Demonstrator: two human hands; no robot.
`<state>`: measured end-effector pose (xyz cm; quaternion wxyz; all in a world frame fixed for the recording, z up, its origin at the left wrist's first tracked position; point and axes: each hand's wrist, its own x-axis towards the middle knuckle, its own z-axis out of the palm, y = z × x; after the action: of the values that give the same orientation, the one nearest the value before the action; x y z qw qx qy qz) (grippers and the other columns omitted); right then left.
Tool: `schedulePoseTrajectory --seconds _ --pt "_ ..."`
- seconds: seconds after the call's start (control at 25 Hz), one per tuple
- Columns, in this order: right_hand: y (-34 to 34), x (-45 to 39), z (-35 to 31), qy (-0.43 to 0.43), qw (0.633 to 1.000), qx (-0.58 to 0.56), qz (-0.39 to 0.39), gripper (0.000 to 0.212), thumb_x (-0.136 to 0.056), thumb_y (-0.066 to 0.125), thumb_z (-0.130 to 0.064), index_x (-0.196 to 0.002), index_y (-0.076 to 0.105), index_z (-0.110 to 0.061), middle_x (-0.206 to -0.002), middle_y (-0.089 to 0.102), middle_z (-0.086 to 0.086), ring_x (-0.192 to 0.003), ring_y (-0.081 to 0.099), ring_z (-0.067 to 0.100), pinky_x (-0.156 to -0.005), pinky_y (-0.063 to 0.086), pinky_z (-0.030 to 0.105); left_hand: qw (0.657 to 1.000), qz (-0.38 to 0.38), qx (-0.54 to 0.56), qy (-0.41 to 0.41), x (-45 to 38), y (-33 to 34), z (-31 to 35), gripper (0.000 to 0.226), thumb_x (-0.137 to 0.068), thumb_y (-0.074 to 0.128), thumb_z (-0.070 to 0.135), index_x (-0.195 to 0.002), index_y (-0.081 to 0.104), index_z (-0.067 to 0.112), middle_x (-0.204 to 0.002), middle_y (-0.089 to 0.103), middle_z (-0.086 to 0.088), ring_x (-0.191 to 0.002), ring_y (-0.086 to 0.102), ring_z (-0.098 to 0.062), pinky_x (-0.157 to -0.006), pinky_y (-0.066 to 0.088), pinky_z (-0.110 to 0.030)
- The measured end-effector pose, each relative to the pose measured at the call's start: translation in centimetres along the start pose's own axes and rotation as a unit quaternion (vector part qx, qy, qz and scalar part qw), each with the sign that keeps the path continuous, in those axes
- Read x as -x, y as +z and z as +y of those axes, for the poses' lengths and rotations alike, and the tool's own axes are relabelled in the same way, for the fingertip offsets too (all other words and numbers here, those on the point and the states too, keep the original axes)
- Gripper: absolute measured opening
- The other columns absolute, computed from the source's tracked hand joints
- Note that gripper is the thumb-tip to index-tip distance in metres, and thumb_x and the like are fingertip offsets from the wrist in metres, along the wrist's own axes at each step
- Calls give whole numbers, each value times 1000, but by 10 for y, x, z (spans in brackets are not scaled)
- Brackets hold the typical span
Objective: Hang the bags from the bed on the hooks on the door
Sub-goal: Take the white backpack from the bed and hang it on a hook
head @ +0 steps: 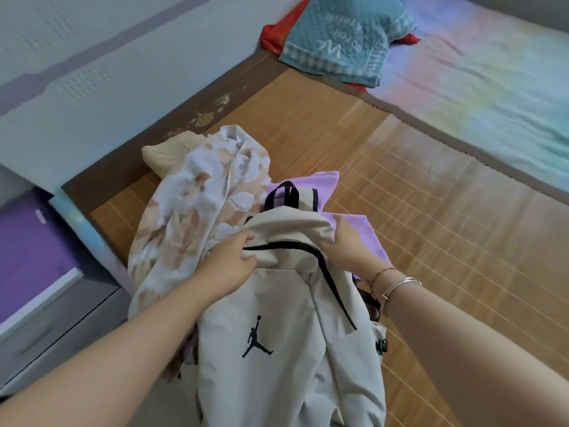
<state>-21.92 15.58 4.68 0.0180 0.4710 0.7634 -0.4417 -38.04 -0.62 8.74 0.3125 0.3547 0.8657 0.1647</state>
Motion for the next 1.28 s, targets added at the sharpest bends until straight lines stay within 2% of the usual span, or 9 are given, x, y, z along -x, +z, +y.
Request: schedulePoseTrajectory --seconds 0.2,0.36,0.44,0.56,0.72,0.84,1.08,1.16,1.28 --pt "18 -37 11 60 997 -50 -22 42 -82 55 -17 -119 42 -1 -113 60 18 -103 58 35 -85 48 45 999 -30 -3 -11 -31 10 -22 46 -91 50 25 -136 42 23 -145 45 2 -130 44 -15 -88 32 -21" --pt "12 -20 0 42 993 -111 -4 7 -78 48 -18 -80 53 -14 -73 59 3 -75 54 23 -63 41 28 999 -10 -30 8 -24 6 -19 52 -89 50 25 -140 36 22 -144 44 -1 -117 49 -16 -80 35 -20" --pt "-1 6 -10 35 978 -203 -41 17 -79 48 -15 -89 59 -9 -83 65 8 -80 53 17 -70 43 29 998 -2 -54 43 -15 -5 -4 59 -90 50 26 -144 27 22 -149 37 -4 -124 45 -21 -90 41 -27" --pt "-28 60 -23 28 956 -277 -95 34 -78 51 -6 -111 58 -8 -103 67 11 -99 62 22 -85 45 33 992 2 -70 106 7 -29 34 61 -93 46 37 -148 21 24 -155 28 -2 -141 28 -22 -112 27 -38" --pt "-64 161 -52 13 948 -306 -86 37 -76 59 -8 -107 59 -28 -112 63 1 -102 62 15 -85 51 33 980 -12 -7 198 66 -62 96 55 -93 41 48 -143 33 27 -148 39 3 -130 39 -12 -100 26 -24" --pt "-78 258 -70 -6 952 -301 -54 59 -72 63 -13 -127 51 -28 -129 59 4 -117 57 24 -100 47 47 967 -56 40 243 133 -74 128 54 -91 43 51 -138 40 25 -134 53 2 -113 47 -10 -89 33 -24" --pt "-101 460 -72 -32 954 -290 67 69 -80 61 -10 -137 34 -37 -127 60 4 -111 62 22 -92 54 43 930 -111 -21 349 291 -68 203 81 -58 50 83 -118 55 29 -104 63 8 -95 59 -12 -78 43 -30" --pt "-113 520 -63 -17 953 -275 122 72 -81 60 -4 -140 28 -30 -125 60 12 -110 62 28 -87 55 43 905 -124 -35 405 346 -58 233 74 -55 56 83 -106 60 28 -94 66 7 -90 62 -12 -79 49 -32" --pt "-139 618 -40 -16 940 -268 211 73 -82 60 4 -140 27 -25 -112 61 24 -98 64 32 -81 53 49 859 -175 -68 477 430 -35 286 55 -71 62 65 -106 59 22 -96 66 4 -91 61 -17 -79 49 -33"
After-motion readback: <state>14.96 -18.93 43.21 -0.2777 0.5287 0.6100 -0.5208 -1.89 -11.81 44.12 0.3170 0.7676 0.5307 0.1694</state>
